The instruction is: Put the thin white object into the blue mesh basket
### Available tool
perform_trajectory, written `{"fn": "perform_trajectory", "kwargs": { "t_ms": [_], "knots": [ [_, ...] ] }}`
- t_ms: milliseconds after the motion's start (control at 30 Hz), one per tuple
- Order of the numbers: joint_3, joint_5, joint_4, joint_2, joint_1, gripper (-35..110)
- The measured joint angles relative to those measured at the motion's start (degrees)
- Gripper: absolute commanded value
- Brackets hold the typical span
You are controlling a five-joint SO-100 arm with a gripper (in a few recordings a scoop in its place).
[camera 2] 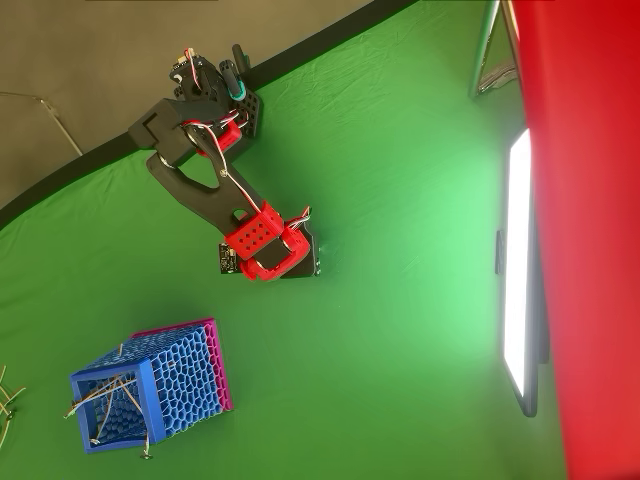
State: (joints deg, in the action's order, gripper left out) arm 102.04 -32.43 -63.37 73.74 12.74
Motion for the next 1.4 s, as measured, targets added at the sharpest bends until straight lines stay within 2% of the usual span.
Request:
{"fn": "perform_trajectory", "kwargs": {
  "t_ms": [633,1400],
  "knots": [
    [-3.3,0.6,-1.5,-2.4,0.3,1],
    [-29.5,17.6,-4.4,4.0,-7.0,1]
  ]
}}
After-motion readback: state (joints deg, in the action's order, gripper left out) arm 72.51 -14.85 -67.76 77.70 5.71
